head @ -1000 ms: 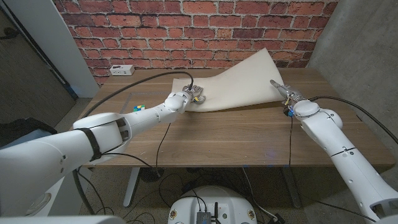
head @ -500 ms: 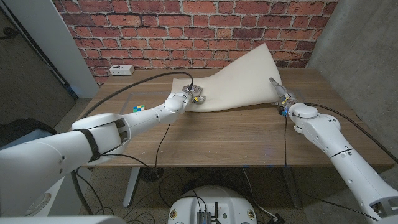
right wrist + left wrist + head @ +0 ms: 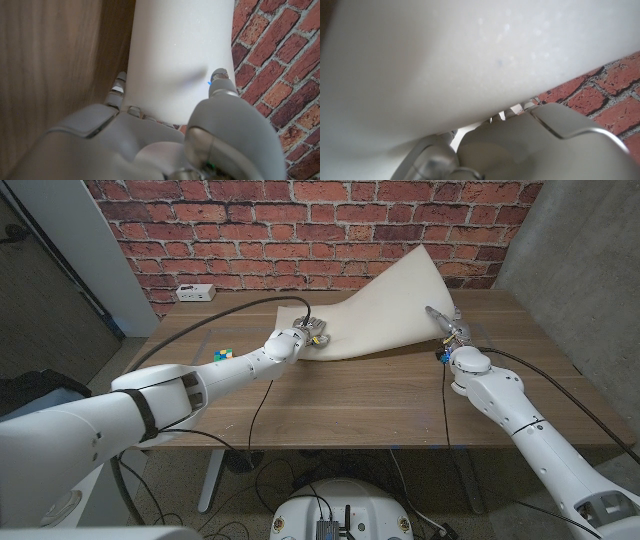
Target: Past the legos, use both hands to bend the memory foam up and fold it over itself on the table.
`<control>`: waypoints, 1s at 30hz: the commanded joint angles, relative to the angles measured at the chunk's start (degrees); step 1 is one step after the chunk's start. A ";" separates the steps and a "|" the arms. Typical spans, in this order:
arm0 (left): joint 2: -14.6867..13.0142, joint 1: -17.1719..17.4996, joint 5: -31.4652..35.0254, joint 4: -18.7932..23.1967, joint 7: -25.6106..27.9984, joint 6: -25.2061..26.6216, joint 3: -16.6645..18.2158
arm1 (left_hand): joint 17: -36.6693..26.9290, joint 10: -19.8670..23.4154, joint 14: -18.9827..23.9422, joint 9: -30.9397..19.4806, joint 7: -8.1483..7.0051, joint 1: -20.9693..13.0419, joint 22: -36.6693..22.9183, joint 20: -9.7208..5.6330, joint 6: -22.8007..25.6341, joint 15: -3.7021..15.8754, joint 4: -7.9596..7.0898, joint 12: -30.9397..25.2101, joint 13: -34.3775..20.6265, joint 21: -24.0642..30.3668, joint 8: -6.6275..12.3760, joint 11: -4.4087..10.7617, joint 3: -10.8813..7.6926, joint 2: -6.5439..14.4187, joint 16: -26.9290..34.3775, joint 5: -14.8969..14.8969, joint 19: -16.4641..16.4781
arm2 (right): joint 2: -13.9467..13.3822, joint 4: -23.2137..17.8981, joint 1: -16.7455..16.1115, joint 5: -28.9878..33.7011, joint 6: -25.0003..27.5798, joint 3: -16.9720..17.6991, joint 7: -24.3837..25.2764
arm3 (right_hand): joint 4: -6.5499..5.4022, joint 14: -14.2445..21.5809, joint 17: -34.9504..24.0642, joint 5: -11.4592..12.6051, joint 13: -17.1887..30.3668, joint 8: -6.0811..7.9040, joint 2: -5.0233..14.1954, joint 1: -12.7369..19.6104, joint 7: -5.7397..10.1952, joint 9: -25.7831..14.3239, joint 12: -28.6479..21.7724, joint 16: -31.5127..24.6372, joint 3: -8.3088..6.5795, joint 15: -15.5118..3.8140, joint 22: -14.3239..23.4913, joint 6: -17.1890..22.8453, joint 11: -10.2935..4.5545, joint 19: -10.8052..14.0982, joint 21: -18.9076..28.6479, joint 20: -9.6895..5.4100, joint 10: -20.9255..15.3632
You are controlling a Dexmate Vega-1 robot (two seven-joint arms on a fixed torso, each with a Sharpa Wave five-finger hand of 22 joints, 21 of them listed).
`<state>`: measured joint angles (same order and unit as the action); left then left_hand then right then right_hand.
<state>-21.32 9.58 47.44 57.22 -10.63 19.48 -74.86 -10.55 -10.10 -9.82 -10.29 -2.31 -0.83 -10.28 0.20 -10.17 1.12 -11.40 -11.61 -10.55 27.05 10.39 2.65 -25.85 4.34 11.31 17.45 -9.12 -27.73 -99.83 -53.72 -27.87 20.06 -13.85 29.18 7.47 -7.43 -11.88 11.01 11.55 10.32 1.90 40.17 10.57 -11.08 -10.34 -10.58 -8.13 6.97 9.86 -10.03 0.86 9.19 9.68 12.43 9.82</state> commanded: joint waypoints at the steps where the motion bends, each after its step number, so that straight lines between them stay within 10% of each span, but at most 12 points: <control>1: 0.42 -0.14 0.56 -0.45 0.12 -0.91 0.03 | -0.08 -3.29 -3.22 -0.05 -0.15 0.02 -0.15 -0.06 -1.43 0.33 0.37 -0.24 -0.19 -0.14 0.32 -0.07 -0.91 6.69 -0.27 0.22 0.02 | 1.99 -3.05 -2.59 2.61 -1.36 0.06 18.53 | -0.60 -1.69 -0.33 -0.23 0.16 0.28 0.26 -1.34 -0.15 -0.22 -0.60 -0.21 0.03 0.55 0.08 -5.63 1.97 -2.83 -0.12 0.18 11.50; 8: 0.41 -0.14 0.72 -0.37 0.30 -1.01 0.09 | -0.08 -3.26 -3.23 -0.05 -0.15 0.03 -0.16 -0.03 -1.39 0.30 0.35 -0.24 -0.20 -0.20 0.34 -0.07 -1.00 6.68 -0.27 0.25 0.03 | 3.50 -3.39 -4.40 0.87 -3.46 1.53 20.06 | -0.63 -2.77 -0.45 -0.33 0.22 -0.11 0.84 -1.44 1.86 -0.23 -0.36 -0.66 -0.02 1.20 0.27 -9.03 4.44 -5.35 0.41 0.16 14.24; 15: 0.02 0.06 1.03 0.52 0.24 -0.79 0.20 | -0.09 -3.24 -3.22 -0.06 -0.19 0.04 -0.16 -0.02 -1.38 0.33 0.33 -0.24 -0.20 -0.26 0.34 -0.06 -1.09 6.66 -0.27 0.29 0.03 | 4.42 -3.26 -4.86 -3.35 -3.91 2.67 18.68 | -0.97 -1.96 -0.28 -0.45 0.05 0.18 0.44 -2.55 0.04 -0.27 -1.02 -1.23 0.62 3.51 0.39 -10.16 7.56 -5.58 0.97 0.15 13.43; 21: -0.26 0.32 1.16 1.18 0.04 -0.46 0.46 | -0.09 -3.32 -3.22 -0.06 -0.21 0.05 -0.17 -0.05 -1.39 0.34 0.32 -0.20 -0.20 -0.29 0.33 -0.06 -1.15 6.65 -0.28 0.31 0.08 | 4.03 -3.31 -4.32 -4.42 -2.00 2.12 19.48 | -1.15 -2.90 -0.17 -0.36 -0.05 0.25 0.06 -3.21 0.54 -0.27 -0.98 -0.88 1.03 4.49 0.38 -10.62 7.87 -6.01 0.94 0.18 13.60; 26: -0.25 0.37 1.31 1.25 -0.10 -0.30 0.57 | -0.10 -3.29 -3.20 -0.06 -0.31 0.06 -0.17 -0.07 -1.39 0.33 0.31 -0.20 -0.20 -0.32 0.33 -0.07 -1.21 6.65 -0.27 0.33 0.11 | 4.27 -1.15 -3.31 -5.47 -3.62 1.73 17.97 | -1.39 -4.23 0.00 -0.18 -0.19 0.26 0.14 -4.02 1.81 -0.25 -0.66 -0.64 1.37 3.05 0.41 -11.84 4.95 -6.75 1.01 0.18 15.10; 30: -0.18 0.41 1.32 1.17 -0.22 -0.24 0.64 | -0.10 -3.30 -3.23 -0.06 -0.34 0.07 -0.17 -0.03 -1.40 0.32 0.30 -0.19 -0.20 -0.36 0.33 -0.09 -1.26 6.65 -0.28 0.35 0.11 | 4.89 1.60 -2.37 -5.84 -6.97 1.30 16.11 | -1.23 -2.71 0.15 -0.07 -0.25 0.70 0.26 -3.92 1.35 -0.24 -1.15 -1.32 1.35 3.84 0.46 -11.32 6.51 -6.49 1.28 0.07 14.12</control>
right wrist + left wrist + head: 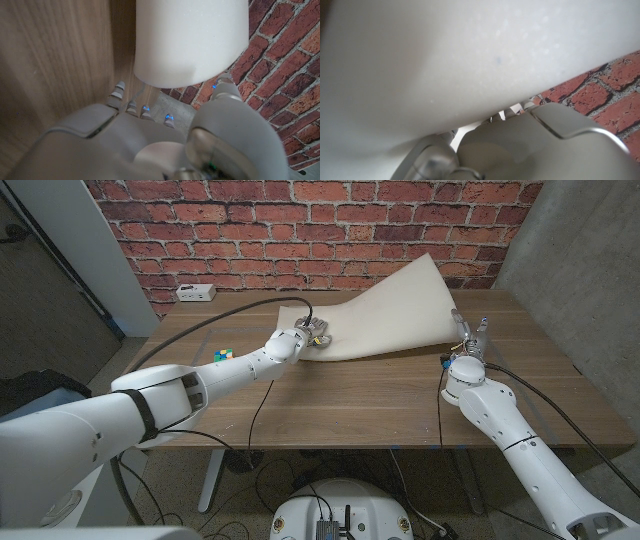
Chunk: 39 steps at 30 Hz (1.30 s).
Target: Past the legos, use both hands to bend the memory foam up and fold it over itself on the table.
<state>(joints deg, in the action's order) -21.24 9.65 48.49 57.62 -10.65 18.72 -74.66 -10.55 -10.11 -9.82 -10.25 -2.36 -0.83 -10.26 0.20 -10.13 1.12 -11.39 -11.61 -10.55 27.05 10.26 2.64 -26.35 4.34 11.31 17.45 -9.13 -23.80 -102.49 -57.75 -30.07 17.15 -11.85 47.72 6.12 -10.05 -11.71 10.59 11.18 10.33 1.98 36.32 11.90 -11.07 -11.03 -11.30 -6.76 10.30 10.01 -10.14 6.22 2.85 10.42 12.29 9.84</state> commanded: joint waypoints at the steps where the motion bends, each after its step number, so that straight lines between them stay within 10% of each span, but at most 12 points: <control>1: -0.24 0.35 0.26 0.73 -0.25 0.47 0.43 | -0.10 -3.27 -3.22 -0.10 -0.26 0.07 -0.19 -0.04 -1.42 0.31 0.29 -0.21 -0.20 -0.37 0.46 -0.10 -0.78 6.64 -0.28 0.35 0.12 | 1.10 4.92 2.00 -4.05 -4.57 -0.75 -3.10 | 0.21 0.52 0.03 0.39 0.10 0.79 0.20 0.01 -0.26 -0.24 -0.59 -0.82 -0.04 0.61 0.32 -11.07 1.32 0.19 0.71 0.14 13.79; 6: -0.12 0.41 0.20 0.53 -0.36 0.47 0.45 | -0.11 -3.28 -3.20 -0.10 -0.29 0.08 -0.19 -0.05 -1.41 0.29 0.28 -0.20 -0.20 -0.41 0.47 -0.09 -0.84 6.65 -0.27 0.37 0.14 | 1.45 9.03 3.84 -6.40 -8.04 -1.33 -8.62 | 0.51 2.64 0.28 0.54 0.02 0.76 0.13 0.29 -1.28 -0.23 -0.74 -1.40 -0.04 0.57 0.36 -11.38 1.85 2.24 1.46 -0.12 13.22; 12: -0.17 0.51 -0.01 0.64 -0.27 0.52 0.67 | -0.11 -3.23 -3.19 -0.10 -0.23 0.08 -0.20 -0.09 -1.40 0.28 0.27 -0.21 -0.20 -0.44 0.47 -0.14 -0.91 6.66 -0.27 0.40 0.17 | 1.27 11.28 5.71 -10.02 -7.66 -1.91 -12.68 | 1.41 6.18 0.76 0.98 -0.08 0.57 -0.40 1.49 -1.42 -0.20 -0.55 -1.80 0.02 -0.09 0.51 -12.77 2.31 10.20 3.79 -0.47 13.30; 18: 0.07 0.34 -0.14 0.05 -0.11 0.15 0.64 | -0.11 -3.17 -3.22 -0.10 -0.23 0.10 -0.20 -0.08 -1.39 0.30 0.26 -0.22 -0.20 -0.50 0.47 -0.09 -1.00 6.66 -0.29 0.43 0.20 | 2.21 13.85 6.95 -10.72 -10.93 -2.53 -14.09 | 3.33 14.74 0.90 2.25 -0.21 1.00 -0.87 9.69 -0.45 -0.19 -0.99 -2.39 -1.45 -1.28 -0.09 -14.07 4.52 26.66 6.95 -0.98 12.47; 21: 0.22 0.27 -0.22 -0.33 0.03 -0.03 0.60 | -0.12 -3.18 -3.23 -0.11 -0.27 0.10 -0.21 -0.10 -1.37 0.29 0.26 -0.22 -0.21 -0.52 0.48 -0.06 -1.04 6.65 -0.29 0.44 0.21 | 3.25 14.96 7.37 -10.60 -13.16 -2.59 -13.54 | 3.35 23.94 0.72 2.80 -0.28 2.00 -0.84 15.94 -3.08 -0.15 -3.16 -3.72 -2.51 -3.61 -0.30 -9.79 5.79 31.32 5.83 -5.01 4.42; 25: 0.43 0.20 -0.40 -0.88 0.34 -0.25 0.56 | -0.12 -3.21 -3.21 -0.11 -0.23 0.11 -0.21 -0.10 -1.36 0.24 0.25 -0.20 -0.21 -0.55 0.48 0.02 -1.09 6.65 -0.28 0.46 0.26 | 3.64 15.96 7.97 -11.70 -14.58 -2.56 -15.03 | 2.65 33.42 0.39 3.58 -0.27 3.15 -1.01 21.96 -13.28 -0.10 -6.90 -4.32 -2.34 -8.64 -0.28 -1.33 5.86 37.88 4.55 -11.21 -11.55; 27: 0.53 0.14 -0.49 -1.16 0.39 -0.35 0.51 | -0.12 -3.24 -3.24 -0.11 -0.25 0.12 -0.21 -0.12 -1.37 0.30 0.25 -0.18 -0.21 -0.58 0.47 0.04 -1.13 6.64 -0.30 0.47 0.25 | 4.32 16.69 8.32 -11.28 -16.10 -2.82 -14.70 | 2.56 36.77 0.14 3.94 -0.23 4.33 -0.89 23.93 -19.22 -0.04 -8.63 -4.97 -2.10 -11.94 -0.26 5.01 3.35 40.68 4.15 -13.51 -19.82; 29: 0.56 0.11 -0.58 -1.32 0.49 -0.44 0.49 | -0.13 -3.24 -3.23 -0.11 -0.22 0.13 -0.22 -0.11 -1.41 0.26 0.24 -0.18 -0.21 -0.60 0.46 -0.01 -1.16 6.63 -0.29 0.48 0.26 | 4.19 16.67 8.55 -11.86 -16.08 -2.87 -15.35 | 1.97 38.56 -0.28 4.01 0.05 5.95 -0.57 24.31 -21.80 0.01 -9.99 -5.52 -1.50 -13.83 -0.21 12.66 2.36 42.57 3.75 -15.04 -25.73; 35: 0.63 0.04 -0.72 -1.65 0.58 -0.58 0.31 | -0.13 -3.32 -3.29 -0.11 -0.19 0.16 -0.22 -0.13 -1.41 0.29 0.23 -0.14 -0.21 -0.67 0.46 -0.06 -1.23 6.60 -0.31 0.51 0.28 | 4.58 15.56 8.80 -11.84 -15.73 -3.02 -12.71 | 1.43 56.35 -2.66 2.46 0.59 11.95 4.61 26.84 -19.33 0.07 -15.23 -13.48 -2.16 -17.46 0.73 39.23 -0.01 50.92 6.02 -16.01 -44.36; 39: 0.72 -0.07 -0.82 -1.88 0.55 -0.79 0.18 | -0.14 -3.36 -3.33 -0.11 -0.20 0.17 -0.23 -0.14 -1.42 0.38 0.23 -0.12 -0.21 -0.71 0.45 -0.06 -1.27 6.59 -0.33 0.52 0.27 | 4.17 12.07 8.73 -12.35 -10.38 -2.87 -6.83 | 2.39 61.30 -2.09 1.29 0.25 13.82 7.29 29.89 -18.21 0.29 -16.63 -14.38 -4.37 -17.84 1.18 47.87 -1.07 52.86 7.47 -16.02 -52.75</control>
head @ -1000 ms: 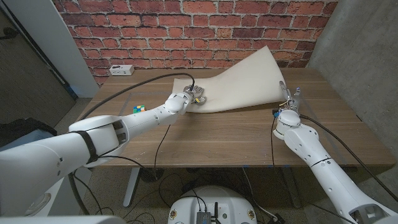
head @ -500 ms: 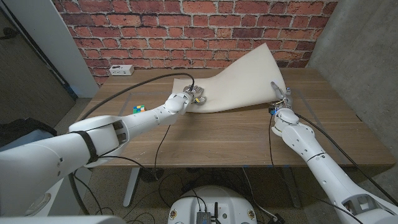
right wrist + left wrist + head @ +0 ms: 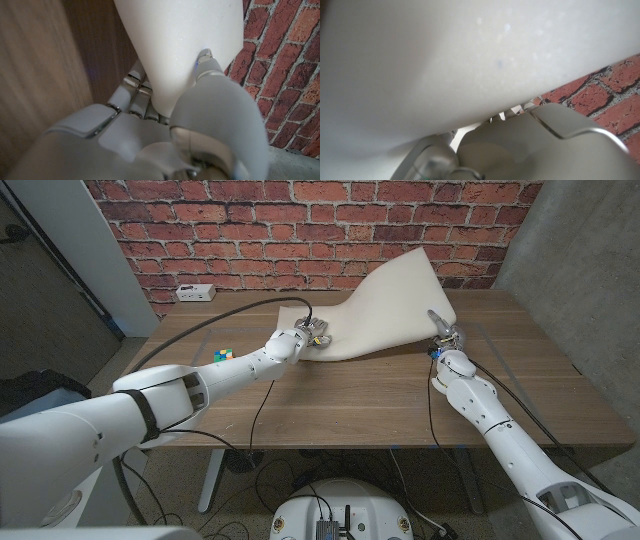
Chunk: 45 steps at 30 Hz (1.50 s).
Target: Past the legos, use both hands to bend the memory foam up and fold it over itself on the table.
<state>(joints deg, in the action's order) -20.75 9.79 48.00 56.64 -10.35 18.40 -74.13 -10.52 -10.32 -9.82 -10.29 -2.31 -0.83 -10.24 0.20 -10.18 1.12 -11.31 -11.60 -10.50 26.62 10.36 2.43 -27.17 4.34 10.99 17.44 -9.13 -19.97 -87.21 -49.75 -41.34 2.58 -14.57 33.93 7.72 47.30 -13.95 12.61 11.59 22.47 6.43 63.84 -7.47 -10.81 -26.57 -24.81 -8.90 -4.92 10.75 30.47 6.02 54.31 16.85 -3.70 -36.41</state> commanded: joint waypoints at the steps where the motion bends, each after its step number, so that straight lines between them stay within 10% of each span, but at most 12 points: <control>1: 0.30 -0.25 -0.38 -1.02 0.27 -0.51 -0.37 | -0.17 -3.16 -3.35 -0.08 -0.29 0.17 -0.26 -0.17 -1.37 0.40 0.15 -0.12 -0.26 -0.30 0.35 0.15 -0.46 6.59 -0.01 0.54 0.27 | 0.46 -3.91 0.68 -1.05 5.13 -0.11 8.61 | 1.24 5.11 0.73 -1.31 -0.45 2.01 3.47 4.09 2.06 0.14 -1.01 -0.54 -3.64 -1.96 0.62 9.78 -1.99 2.04 1.71 0.12 -9.14; 4: 0.42 -0.38 -0.66 -1.25 0.25 -0.71 -0.29 | -0.17 -3.18 -3.40 -0.08 -0.30 0.18 -0.26 -0.20 -1.42 0.44 0.15 -0.12 -0.26 -0.32 0.33 0.18 -0.47 6.58 -0.03 0.54 0.28 | 1.08 -5.01 0.33 0.13 5.34 -0.32 12.05 | 1.66 8.76 1.35 -1.11 -0.93 2.22 4.72 8.49 2.92 0.26 -0.54 -0.51 -7.68 -1.88 1.01 14.21 -2.18 3.08 3.33 -0.34 -14.58; 12: -0.08 -0.91 -1.41 -0.75 -0.30 -2.89 -0.30 | -0.18 -3.12 -3.12 -0.08 -0.30 0.21 -0.26 -0.11 -1.46 0.46 0.16 -0.14 -0.26 -0.11 0.32 0.23 -0.56 6.51 0.09 0.56 1.13 | 3.75 -3.59 0.54 12.26 -0.86 -3.45 22.29 | 1.06 11.84 2.08 -1.12 -1.09 2.47 4.46 9.96 3.02 0.25 0.45 -0.04 -10.19 -2.49 1.28 17.99 -1.85 4.58 5.18 -0.89 -17.65; 29: -0.34 -1.13 -3.79 -1.63 0.11 -7.68 1.22 | 0.01 1.13 2.58 -0.04 0.48 -0.40 -0.19 0.21 2.30 0.39 0.64 -1.28 -0.21 1.57 1.15 0.46 -1.69 6.28 1.35 0.60 7.79 | 8.92 1.30 2.66 53.50 6.35 -8.08 30.07 | 0.83 15.46 3.11 -1.08 -1.11 2.11 3.21 9.92 3.40 0.37 2.11 1.15 -11.88 -3.38 1.05 21.95 -2.08 0.78 5.14 -1.40 -20.81; 45: 0.53 -1.76 -5.09 -3.61 -0.72 -9.76 1.18 | 0.03 1.34 2.94 -0.04 0.67 -0.50 -0.19 0.05 2.45 0.63 0.67 -1.18 -0.23 1.46 0.99 0.52 -1.93 6.18 1.15 0.59 8.01 | 3.63 0.55 6.63 62.69 15.88 -16.71 29.42 | 0.51 15.80 3.14 -1.13 -1.10 1.51 2.93 9.22 4.19 0.38 3.10 2.04 -12.08 -4.05 0.79 22.77 -2.60 -0.62 5.08 -1.94 -21.76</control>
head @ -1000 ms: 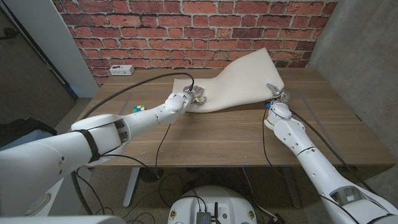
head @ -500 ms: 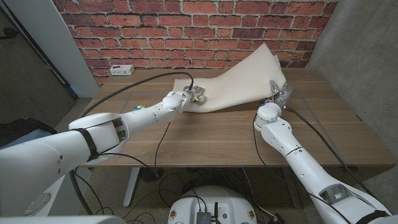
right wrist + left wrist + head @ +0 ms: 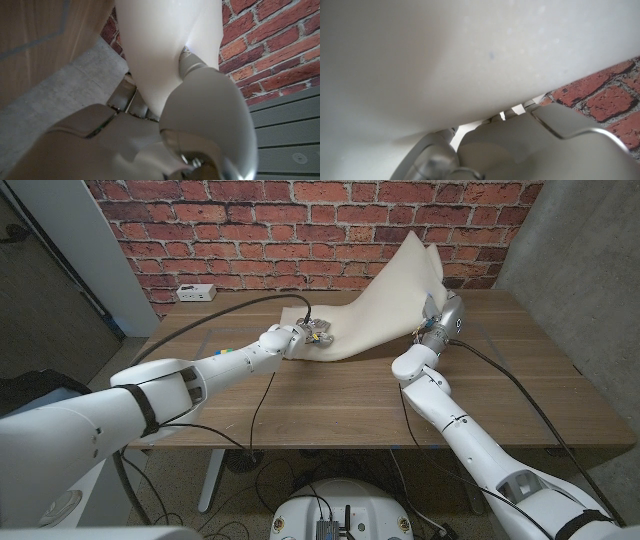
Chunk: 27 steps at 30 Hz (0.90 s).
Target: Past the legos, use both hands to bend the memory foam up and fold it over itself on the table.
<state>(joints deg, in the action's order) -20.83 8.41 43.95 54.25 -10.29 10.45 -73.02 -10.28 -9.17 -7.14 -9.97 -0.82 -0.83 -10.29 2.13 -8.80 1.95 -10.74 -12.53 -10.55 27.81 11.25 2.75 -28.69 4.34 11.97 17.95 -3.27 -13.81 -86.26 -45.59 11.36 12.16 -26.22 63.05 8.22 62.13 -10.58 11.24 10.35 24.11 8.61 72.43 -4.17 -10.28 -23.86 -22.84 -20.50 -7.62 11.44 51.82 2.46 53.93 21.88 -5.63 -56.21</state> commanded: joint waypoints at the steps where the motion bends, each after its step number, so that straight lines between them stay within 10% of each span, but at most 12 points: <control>1: 0.61 -0.38 -1.12 -1.30 -0.81 -1.92 0.06 | -0.20 0.19 0.27 -0.36 -0.86 -0.49 -0.14 -1.89 1.04 -0.23 0.10 -0.24 -0.17 0.25 0.07 0.16 -0.42 6.17 0.16 0.08 2.13 | -2.71 -0.33 2.74 10.35 6.79 -5.44 0.40 | -0.03 0.98 -0.26 0.23 0.14 -0.14 0.75 0.56 0.89 -0.15 0.42 0.07 -0.45 -1.33 0.09 1.46 1.05 -0.26 0.05 -0.02 -1.98; 19: 0.93 -0.79 -1.77 -2.17 -1.98 -2.65 -0.36 | -0.20 -0.17 -0.14 -0.36 -0.71 -0.64 -0.15 -1.89 0.73 -0.35 0.10 0.09 -0.19 -0.24 -0.24 0.00 -0.89 6.49 -0.34 0.07 1.46 | -5.74 -1.12 6.85 16.24 10.97 -12.17 -1.96 | 0.15 1.87 -0.60 0.31 0.16 -0.77 0.38 0.31 1.09 -0.16 1.42 0.30 -0.46 -1.80 -0.10 2.44 0.49 -0.65 0.42 -0.38 -3.12; 27: 1.23 -1.27 -2.18 -2.82 -3.42 -3.49 -0.69 | 0.10 -0.85 -0.70 -0.30 -0.27 -3.20 -0.08 -1.38 0.16 -0.87 0.99 0.61 -0.18 -1.07 -0.55 -0.70 -5.16 8.14 -1.04 -0.32 0.50 | -7.27 -2.18 8.39 19.83 11.51 -15.02 -4.61 | 0.19 2.48 -0.48 0.39 0.18 -1.06 0.22 0.10 1.20 -0.17 1.87 0.51 -0.52 -1.91 -0.17 2.86 0.66 -0.65 0.66 -0.43 -3.66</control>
<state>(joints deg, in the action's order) -19.93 7.66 42.28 52.37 -11.98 8.81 -73.08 -10.19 -9.40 -7.60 -9.98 -0.80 -2.46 -10.24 1.92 -8.82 1.50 -10.54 -12.07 -10.50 27.05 10.35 2.52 -31.95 4.87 11.09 17.88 -3.51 -19.03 -86.96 -39.31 26.95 22.44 -37.40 61.25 8.28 63.18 -10.98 11.30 10.36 23.11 8.61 72.43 -3.77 -10.25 -22.12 -22.44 -20.75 -8.42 11.18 53.26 1.55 53.62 22.22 -5.94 -57.57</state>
